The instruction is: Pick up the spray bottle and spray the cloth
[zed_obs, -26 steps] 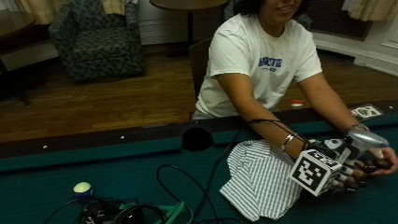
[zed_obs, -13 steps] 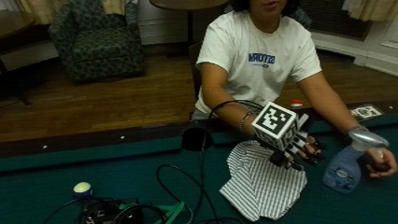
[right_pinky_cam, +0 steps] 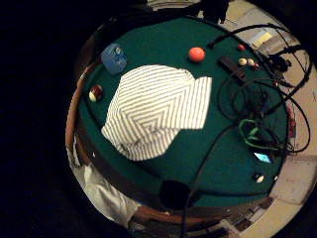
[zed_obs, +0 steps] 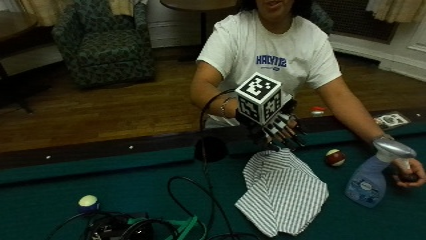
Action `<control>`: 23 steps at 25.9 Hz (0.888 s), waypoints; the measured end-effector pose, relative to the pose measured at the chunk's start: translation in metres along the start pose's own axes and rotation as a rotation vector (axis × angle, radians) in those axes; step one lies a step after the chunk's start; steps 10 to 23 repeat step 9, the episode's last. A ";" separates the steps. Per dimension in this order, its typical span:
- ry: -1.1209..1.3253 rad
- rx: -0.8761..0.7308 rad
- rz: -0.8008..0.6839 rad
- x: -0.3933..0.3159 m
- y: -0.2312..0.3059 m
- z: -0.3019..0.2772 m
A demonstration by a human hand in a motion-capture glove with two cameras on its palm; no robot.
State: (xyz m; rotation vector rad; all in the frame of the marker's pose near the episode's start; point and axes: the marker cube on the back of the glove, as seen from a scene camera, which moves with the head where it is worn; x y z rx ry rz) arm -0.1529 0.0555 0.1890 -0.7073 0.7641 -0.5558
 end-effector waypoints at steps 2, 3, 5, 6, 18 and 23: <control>0.000 -0.018 -0.023 0.000 0.011 -0.007; -0.005 -0.027 -0.036 0.000 0.015 -0.010; -0.017 -0.041 -0.058 -0.001 0.023 -0.016; -0.018 -0.043 -0.066 -0.001 0.026 -0.018; -0.007 -0.040 -0.074 -0.002 0.031 -0.022; -0.007 -0.040 -0.074 -0.002 0.031 -0.022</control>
